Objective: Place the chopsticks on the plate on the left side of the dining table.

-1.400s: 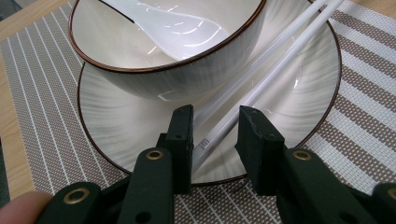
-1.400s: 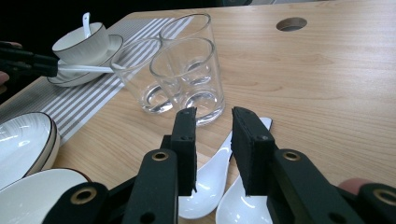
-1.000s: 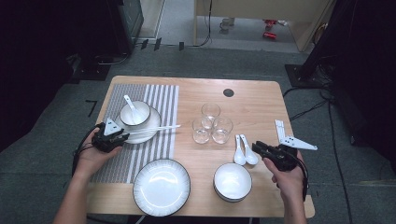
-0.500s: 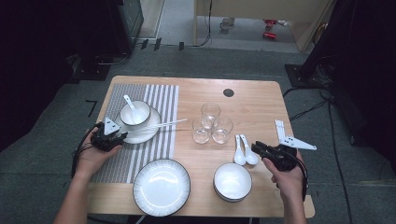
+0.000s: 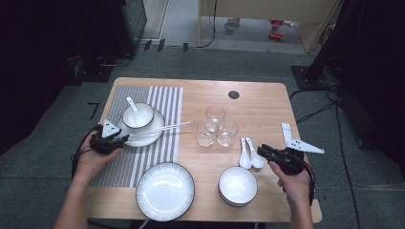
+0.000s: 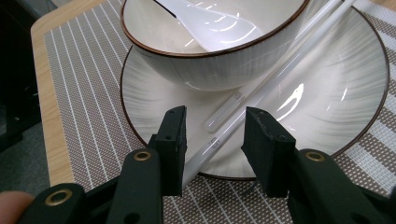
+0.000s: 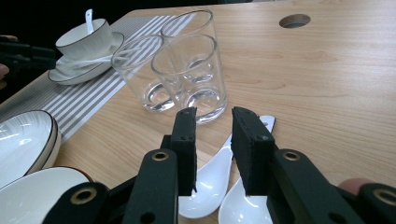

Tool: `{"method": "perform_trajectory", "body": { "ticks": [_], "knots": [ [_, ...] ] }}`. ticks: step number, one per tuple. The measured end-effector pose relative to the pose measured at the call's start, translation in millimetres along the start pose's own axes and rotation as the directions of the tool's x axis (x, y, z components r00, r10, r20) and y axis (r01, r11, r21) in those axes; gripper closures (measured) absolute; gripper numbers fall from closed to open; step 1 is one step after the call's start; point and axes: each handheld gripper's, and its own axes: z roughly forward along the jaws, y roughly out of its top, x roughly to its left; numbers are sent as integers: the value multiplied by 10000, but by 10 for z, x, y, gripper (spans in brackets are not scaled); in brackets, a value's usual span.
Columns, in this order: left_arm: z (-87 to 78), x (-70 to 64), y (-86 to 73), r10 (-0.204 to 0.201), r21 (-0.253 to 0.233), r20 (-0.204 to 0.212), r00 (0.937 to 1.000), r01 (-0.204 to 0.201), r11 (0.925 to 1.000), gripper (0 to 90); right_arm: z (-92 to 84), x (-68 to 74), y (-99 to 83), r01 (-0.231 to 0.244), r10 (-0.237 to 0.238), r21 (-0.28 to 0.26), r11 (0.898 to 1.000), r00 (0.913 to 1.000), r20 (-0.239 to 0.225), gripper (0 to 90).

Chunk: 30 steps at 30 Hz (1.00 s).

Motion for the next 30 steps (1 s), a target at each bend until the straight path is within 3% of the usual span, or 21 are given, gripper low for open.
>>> {"method": "perform_trajectory", "body": {
  "ticks": [9, 17, 21, 26, 30],
  "knots": [
    [-87, 118, -21, -601, -322, -20, 9982, 600, 9977, 629, -9, 9, 7, -32, 31, -79, 10000, 10000, -5, 718],
    [-151, 156, -4, -975, -593, 28, 9952, 975, 9935, 692, 1, 112, 48, -14, 13, -397, 9992, 10000, -13, 768],
    [-180, 116, 46, -1111, -819, 304, 9933, 1133, 9902, 711, 20, 204, 86, -22, 33, -587, 9983, 9998, 193, 810],
    [-175, 95, 56, -1234, -806, 418, 9915, 1264, 9887, 714, 55, 418, 214, 168, -147, -864, 9961, 9996, 244, 856],
    [-209, 90, 78, -1524, -1037, 668, 9861, 1588, 9818, 742, 105, 558, 291, 246, -218, -1104, 9936, 9994, 264, 885]
  ]
}}
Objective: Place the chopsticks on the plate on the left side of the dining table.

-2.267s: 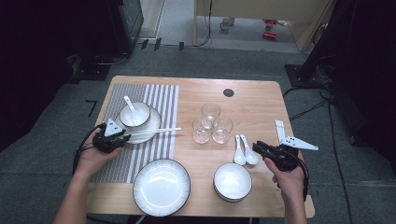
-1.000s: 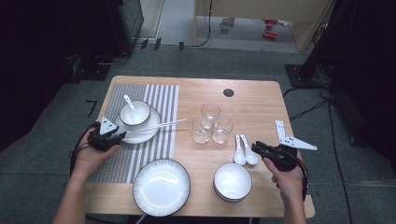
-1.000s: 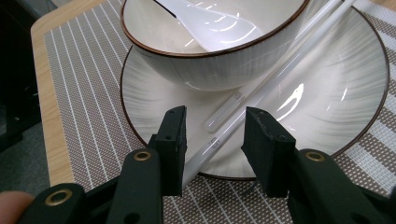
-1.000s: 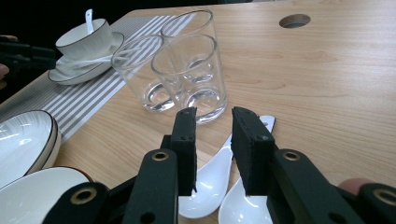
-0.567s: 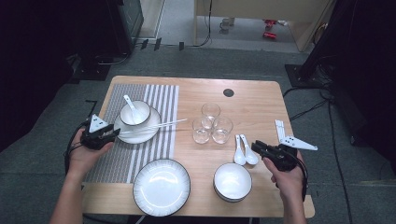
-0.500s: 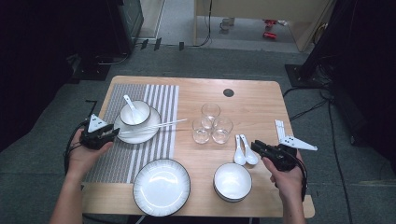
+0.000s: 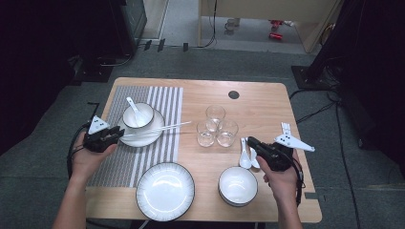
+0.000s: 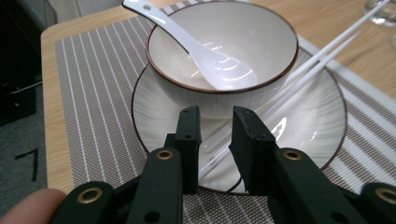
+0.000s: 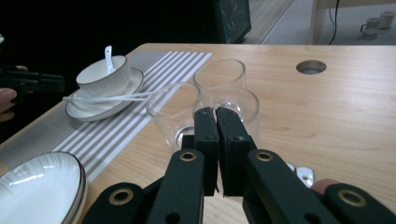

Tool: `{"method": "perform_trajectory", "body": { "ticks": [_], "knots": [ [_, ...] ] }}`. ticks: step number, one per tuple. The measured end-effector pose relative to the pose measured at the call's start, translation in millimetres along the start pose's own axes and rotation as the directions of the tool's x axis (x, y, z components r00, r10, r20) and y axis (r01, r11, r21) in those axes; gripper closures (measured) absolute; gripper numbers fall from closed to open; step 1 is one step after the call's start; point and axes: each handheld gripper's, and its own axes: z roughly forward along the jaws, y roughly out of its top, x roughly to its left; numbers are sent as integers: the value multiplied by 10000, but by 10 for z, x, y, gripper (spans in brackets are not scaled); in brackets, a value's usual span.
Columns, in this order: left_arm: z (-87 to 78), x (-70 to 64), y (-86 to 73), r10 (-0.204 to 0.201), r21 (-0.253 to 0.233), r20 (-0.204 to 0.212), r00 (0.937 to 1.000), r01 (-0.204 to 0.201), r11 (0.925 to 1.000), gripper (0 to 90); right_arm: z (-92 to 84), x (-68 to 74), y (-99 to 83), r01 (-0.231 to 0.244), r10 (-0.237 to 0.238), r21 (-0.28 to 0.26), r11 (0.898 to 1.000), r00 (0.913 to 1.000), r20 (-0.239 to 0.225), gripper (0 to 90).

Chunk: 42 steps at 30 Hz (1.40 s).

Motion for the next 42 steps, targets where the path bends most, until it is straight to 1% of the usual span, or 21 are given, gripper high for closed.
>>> {"method": "perform_trajectory", "body": {
  "ticks": [2, 4, 8, 11, 14, 15, 17, 19, 21, 24, 25, 26, 27, 28, 30, 32, 34, 37, 39, 41, 42],
  "knots": [
    [-26, -29, 33, -237, -237, 327, 9992, 245, 9994, 754, 21, 32, 11, -9, 9, -62, 10000, 10000, 37, 886],
    [-40, -66, 67, -311, -353, 570, 9979, 331, 9988, 764, 31, 43, 10, -59, 60, -99, 9999, 9999, 82, 888],
    [-36, -205, 160, -345, -520, 1015, 9942, 399, 9978, 766, 31, 29, -17, -148, 149, -59, 9999, 9997, 173, 888],
    [2, -364, 244, -230, -649, 1301, 9912, 317, 9974, 763, 38, 9, -51, -192, 191, 38, 9998, 9996, 185, 888],
    [82, -521, 330, -223, -725, 1710, 9850, 352, 9967, 753, 37, -14, -80, -240, 238, 105, 9997, 9996, 180, 884],
    [108, -552, 347, -218, -737, 1763, 9841, 352, 9967, 746, 35, -20, -86, -261, 260, 114, 9996, 9995, 165, 882],
    [199, -629, 397, -380, -598, 2041, 9782, 512, 9969, 726, 26, -30, -93, -269, 267, 129, 9996, 9995, 143, 880],
    [280, -700, 441, -422, -537, 2121, 9763, 547, 9971, 703, 20, -39, -99, -276, 275, 127, 9995, 9995, 131, 878],
    [368, -782, 488, -560, -517, 2183, 9743, 689, 9963, 663, 17, -47, -105, -285, 283, 121, 9995, 9995, 127, 876],
    [511, -919, 576, -679, -362, 2033, 9768, 768, 9964, 566, 16, -60, -116, -288, 287, 159, 9995, 9995, 109, 870],
    [548, -949, 600, -698, -339, 2068, 9759, 785, 9963, 538, 15, -65, -121, -297, 295, 165, 9994, 9995, 100, 869],
    [606, -993, 642, -854, -301, 2140, 9731, 939, 9951, 511, 14, -68, -123, -298, 297, 169, 9994, 9995, 91, 869],
    [649, -1022, 670, -974, -353, 2212, 9704, 1077, 9936, 511, 11, -73, -126, -308, 307, 167, 9994, 9995, 93, 869],
    [678, -1042, 691, -1080, -364, 2215, 9692, 1189, 9922, 512, 7, -77, -129, -327, 326, 168, 9993, 9994, 82, 869],
    [770, -1108, 748, -1193, -344, 1915, 9742, 1282, 9912, 474, -1, -86, -133, -339, 338, 164, 9993, 9994, 85, 867],
    [846, -1161, 784, -1257, -226, 1725, 9769, 1316, 9911, 435, -5, -95, -137, -343, 342, 161, 9993, 9994, 67, 867],
    [927, -1233, 815, -1281, -51, 1571, 9792, 1305, 9914, 383, -9, -105, -143, -377, 376, 191, 9991, 9993, 82, 866],
    [1045, -1332, 862, -1329, 280, 1212, 9837, 1305, 9911, 301, -7, -120, -152, -410, 408, 194, 9990, 9991, 85, 866],
    [1107, -1351, 883, -1596, 391, 988, 9822, 1565, 9869, 278, -7, -125, -154, -426, 424, 195, 9989, 9991, 79, 866],
    [1185, -1364, 919, -2076, 559, 649, 9761, 2041, 9773, 268, -8, -125, -154, -420, 418, 197, 9989, 9991, 77, 866],
    [1222, -1376, 936, -2178, 660, 407, 9751, 2149, 9744, 261, -8, -126, -154, -417, 416, 196, 9989, 9991, 75, 866]
  ]
}}
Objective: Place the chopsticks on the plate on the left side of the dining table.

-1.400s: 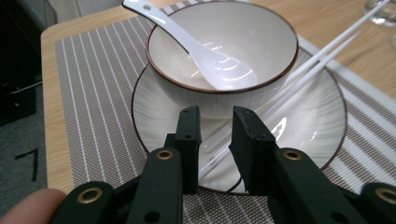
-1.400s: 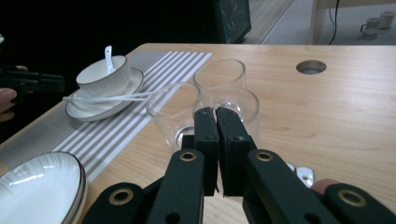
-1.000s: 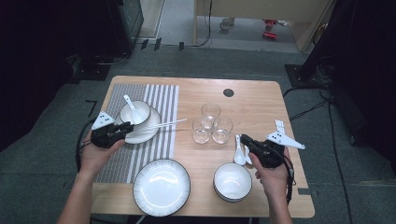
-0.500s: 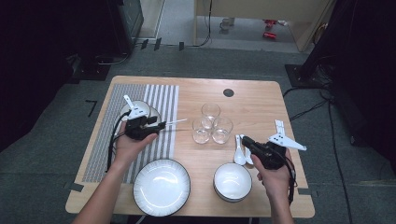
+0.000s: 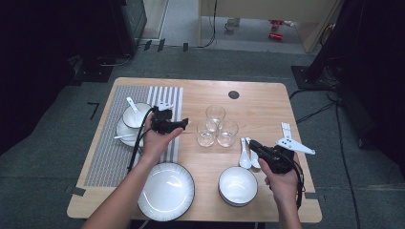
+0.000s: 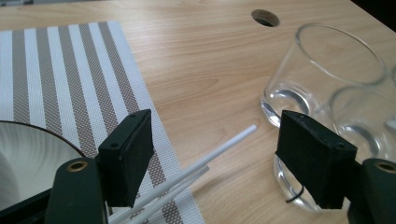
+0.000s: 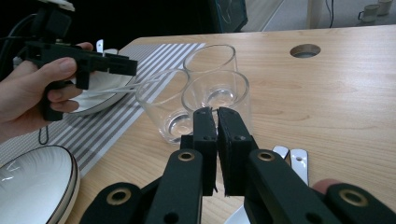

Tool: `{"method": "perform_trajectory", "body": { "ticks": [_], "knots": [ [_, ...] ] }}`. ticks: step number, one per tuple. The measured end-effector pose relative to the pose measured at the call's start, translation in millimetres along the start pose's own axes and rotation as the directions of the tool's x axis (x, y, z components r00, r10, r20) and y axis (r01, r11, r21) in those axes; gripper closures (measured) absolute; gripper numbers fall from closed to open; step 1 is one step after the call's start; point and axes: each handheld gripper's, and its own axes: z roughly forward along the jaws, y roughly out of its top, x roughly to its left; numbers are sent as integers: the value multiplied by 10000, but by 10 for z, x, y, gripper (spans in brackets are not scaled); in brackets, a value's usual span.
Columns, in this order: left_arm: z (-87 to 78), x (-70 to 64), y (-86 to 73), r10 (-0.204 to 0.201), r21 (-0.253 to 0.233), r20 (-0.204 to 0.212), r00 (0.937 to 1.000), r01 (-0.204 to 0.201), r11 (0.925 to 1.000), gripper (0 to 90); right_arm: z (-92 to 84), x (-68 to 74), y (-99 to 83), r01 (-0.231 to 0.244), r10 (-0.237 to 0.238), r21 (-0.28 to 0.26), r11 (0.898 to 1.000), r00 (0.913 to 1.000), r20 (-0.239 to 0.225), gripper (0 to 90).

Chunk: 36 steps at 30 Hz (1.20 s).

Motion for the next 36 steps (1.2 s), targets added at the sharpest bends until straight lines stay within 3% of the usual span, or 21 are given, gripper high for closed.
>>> {"method": "perform_trajectory", "body": {
  "ticks": [3, 6, 15, 23, 31, 36],
  "knots": [
    [83, -46, 25, -152, 152, -27, 9999, 152, 9998, 259, 2, -4, -4, 0, 0, 21, 10000, 10000, 5, 866],
    [163, -115, 32, 23, 304, -91, 10000, -20, 9995, 258, 8, -11, -12, -3, 3, 43, 10000, 10000, 7, 866],
    [326, -222, 25, 29, 513, -892, 9960, 17, 9987, 286, 7, -18, -20, 17, -17, 55, 10000, 10000, 5, 867],
    [381, -220, -22, -91, 736, -1074, 9942, 170, 9971, 311, 10, -23, -28, -30, 30, 90, 10000, 10000, -9, 867],
    [391, -243, -59, 297, 892, -1405, 9896, -172, 9959, 414, 19, -22, -34, -14, 14, 118, 9999, 10000, -40, 866],
    [401, -247, -91, 804, 1043, -1619, 9835, -640, 9925, 456, 24, -22, -40, -32, 33, 133, 9999, 10000, -53, 866]
  ]
}}
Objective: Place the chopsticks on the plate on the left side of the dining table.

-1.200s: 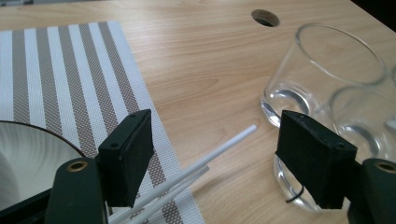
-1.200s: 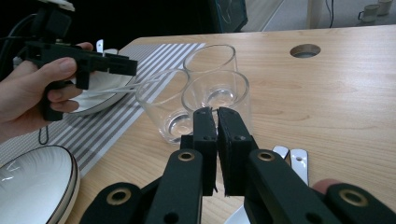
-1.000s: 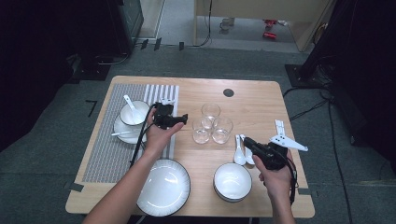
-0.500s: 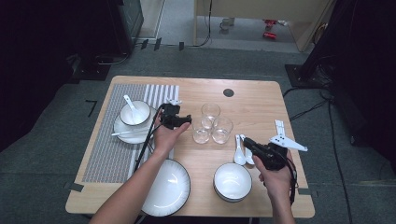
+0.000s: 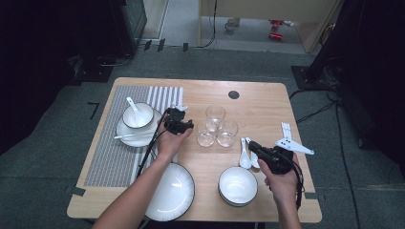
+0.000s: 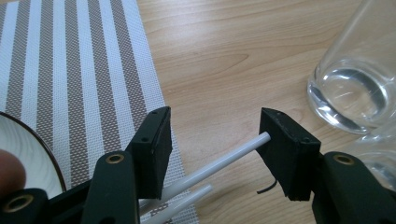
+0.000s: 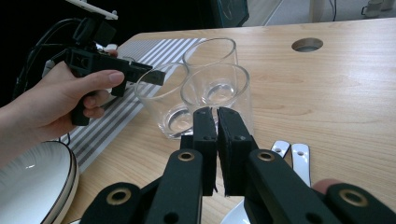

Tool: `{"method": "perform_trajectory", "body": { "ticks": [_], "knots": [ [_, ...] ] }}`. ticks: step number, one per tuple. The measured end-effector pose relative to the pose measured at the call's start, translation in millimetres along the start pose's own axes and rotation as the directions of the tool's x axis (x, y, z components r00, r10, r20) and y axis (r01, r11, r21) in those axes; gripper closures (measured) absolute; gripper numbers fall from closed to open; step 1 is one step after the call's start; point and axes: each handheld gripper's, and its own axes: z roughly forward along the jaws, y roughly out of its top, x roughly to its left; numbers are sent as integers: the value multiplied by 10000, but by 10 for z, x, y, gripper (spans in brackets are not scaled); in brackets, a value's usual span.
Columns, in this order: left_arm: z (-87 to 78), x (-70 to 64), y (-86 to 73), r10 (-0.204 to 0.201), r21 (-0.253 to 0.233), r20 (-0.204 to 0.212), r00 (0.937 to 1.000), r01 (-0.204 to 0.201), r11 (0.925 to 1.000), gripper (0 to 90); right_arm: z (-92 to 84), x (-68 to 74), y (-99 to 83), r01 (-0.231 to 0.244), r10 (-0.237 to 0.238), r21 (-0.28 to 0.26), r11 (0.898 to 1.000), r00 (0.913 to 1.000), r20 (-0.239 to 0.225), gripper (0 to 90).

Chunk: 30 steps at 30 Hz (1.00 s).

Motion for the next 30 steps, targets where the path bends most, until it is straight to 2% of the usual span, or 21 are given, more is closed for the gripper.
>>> {"method": "perform_trajectory", "body": {
  "ticks": [19, 30],
  "knots": [
    [-1, -4, -56, 700, 182, -213, 9973, -696, 9974, 561, 19, -5, -21, 31, -30, 116, 9999, 10000, -53, 866],
    [-7, -44, -87, 1335, 238, -473, 9899, -1325, 9909, 591, 38, -5, -36, 25, -23, 208, 9998, 10000, -78, 866]
  ]
}}
